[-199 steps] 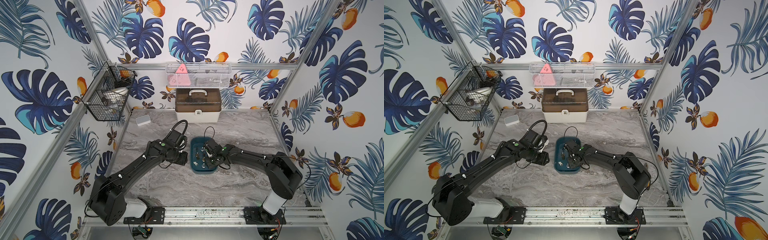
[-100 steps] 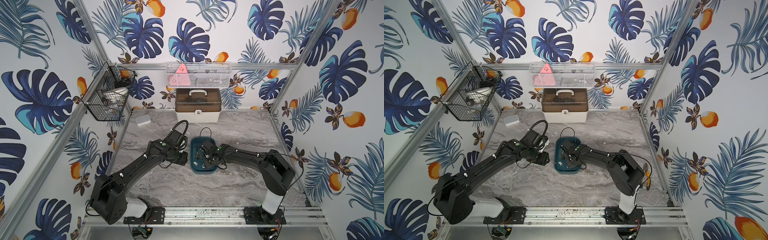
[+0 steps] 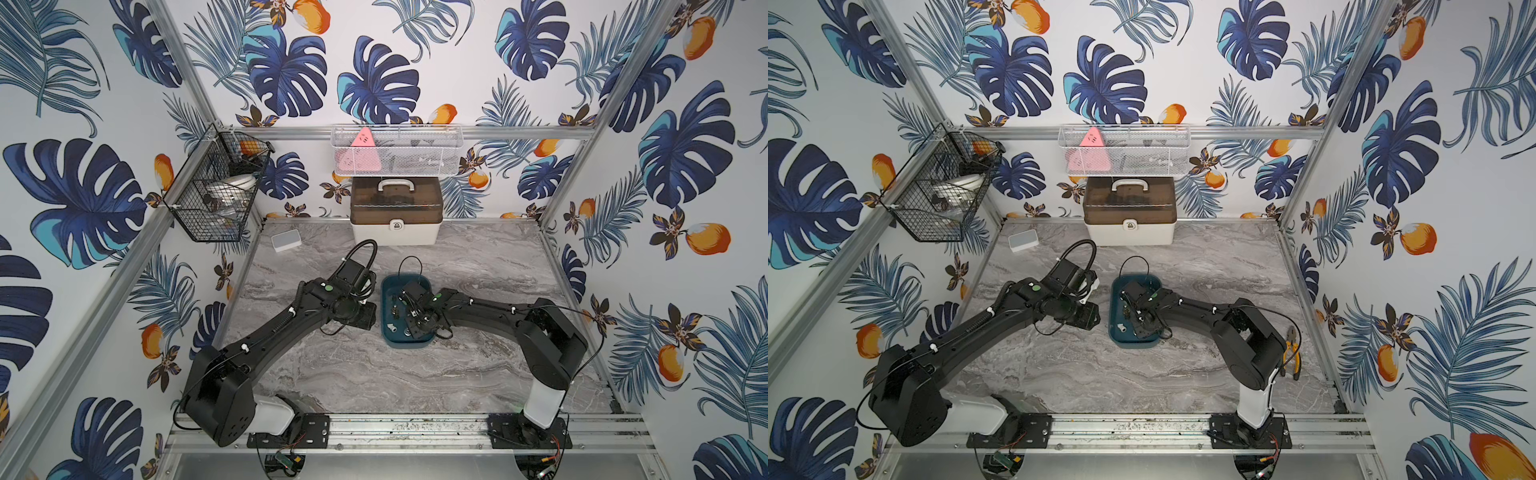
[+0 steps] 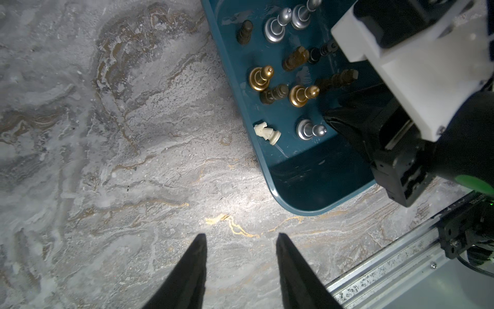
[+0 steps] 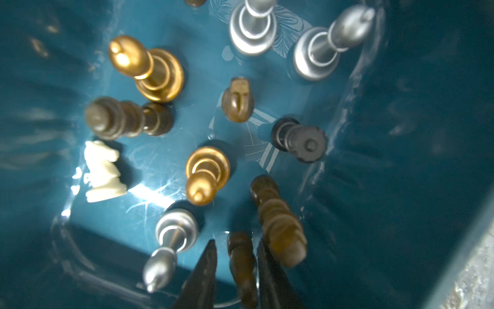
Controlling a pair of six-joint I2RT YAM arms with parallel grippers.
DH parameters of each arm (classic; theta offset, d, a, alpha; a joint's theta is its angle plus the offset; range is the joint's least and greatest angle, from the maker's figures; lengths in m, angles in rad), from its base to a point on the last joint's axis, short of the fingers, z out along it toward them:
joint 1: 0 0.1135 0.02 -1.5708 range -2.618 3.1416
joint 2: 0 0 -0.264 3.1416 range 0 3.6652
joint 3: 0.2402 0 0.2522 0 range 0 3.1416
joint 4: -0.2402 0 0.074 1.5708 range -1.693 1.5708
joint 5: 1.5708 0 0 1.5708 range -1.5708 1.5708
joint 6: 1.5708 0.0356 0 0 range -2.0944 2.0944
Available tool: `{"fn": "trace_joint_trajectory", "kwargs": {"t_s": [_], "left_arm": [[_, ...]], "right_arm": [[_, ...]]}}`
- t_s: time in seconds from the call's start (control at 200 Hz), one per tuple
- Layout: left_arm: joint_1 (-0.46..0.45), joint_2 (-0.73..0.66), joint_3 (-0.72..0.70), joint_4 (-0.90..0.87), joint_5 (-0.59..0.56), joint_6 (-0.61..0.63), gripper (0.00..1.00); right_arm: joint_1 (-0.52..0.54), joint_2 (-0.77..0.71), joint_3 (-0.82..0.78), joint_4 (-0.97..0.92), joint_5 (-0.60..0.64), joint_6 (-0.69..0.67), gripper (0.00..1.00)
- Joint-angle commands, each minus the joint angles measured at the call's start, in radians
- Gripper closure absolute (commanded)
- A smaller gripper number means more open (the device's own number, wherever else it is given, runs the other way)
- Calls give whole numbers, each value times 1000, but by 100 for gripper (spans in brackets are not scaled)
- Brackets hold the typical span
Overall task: Put the chess pieces into the storage box
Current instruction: Place the chess piece in the storage box.
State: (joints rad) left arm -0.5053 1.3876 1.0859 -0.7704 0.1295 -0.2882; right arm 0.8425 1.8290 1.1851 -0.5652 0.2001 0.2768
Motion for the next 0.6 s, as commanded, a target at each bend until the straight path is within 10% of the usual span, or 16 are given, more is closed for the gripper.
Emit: {"fn": "trace_joint_trajectory", "kwargs": {"t_s": [0.0, 0.41, 0.595], "left_arm": [[-1, -1, 10, 13, -22, 16, 53], [2, -26, 65, 66, -21, -23, 45], [1, -149, -48, 262, -250, -85, 37]], "right_arm": [[1, -10, 5, 4, 20, 5, 66], [1, -255, 14, -95, 14, 27, 39], [-26, -531, -208, 131, 199, 15, 30]]}}
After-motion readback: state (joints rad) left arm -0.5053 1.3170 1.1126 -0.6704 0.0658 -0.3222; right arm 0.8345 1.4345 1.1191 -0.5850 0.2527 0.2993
